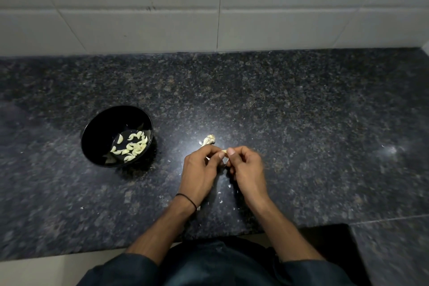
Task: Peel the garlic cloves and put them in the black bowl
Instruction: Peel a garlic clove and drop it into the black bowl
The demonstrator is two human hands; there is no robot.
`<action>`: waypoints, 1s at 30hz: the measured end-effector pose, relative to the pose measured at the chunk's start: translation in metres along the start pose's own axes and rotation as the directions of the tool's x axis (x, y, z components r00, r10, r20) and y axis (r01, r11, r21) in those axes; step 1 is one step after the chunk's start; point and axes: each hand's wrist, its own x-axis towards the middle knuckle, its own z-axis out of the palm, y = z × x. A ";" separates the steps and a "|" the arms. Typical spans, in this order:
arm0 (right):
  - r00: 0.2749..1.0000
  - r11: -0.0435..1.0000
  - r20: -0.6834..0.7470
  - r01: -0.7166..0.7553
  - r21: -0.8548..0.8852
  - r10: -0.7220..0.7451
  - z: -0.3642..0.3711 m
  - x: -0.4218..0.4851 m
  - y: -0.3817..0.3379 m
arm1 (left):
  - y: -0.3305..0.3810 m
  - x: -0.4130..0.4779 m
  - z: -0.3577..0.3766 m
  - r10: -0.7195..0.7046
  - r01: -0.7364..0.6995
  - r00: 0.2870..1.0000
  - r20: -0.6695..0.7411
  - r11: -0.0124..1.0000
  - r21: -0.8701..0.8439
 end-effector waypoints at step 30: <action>0.851 0.553 0.275 0.505 -0.663 -0.447 -0.016 0.015 0.029 | -0.036 -0.004 -0.041 0.004 0.059 0.984 -0.180 0.939 0.339</action>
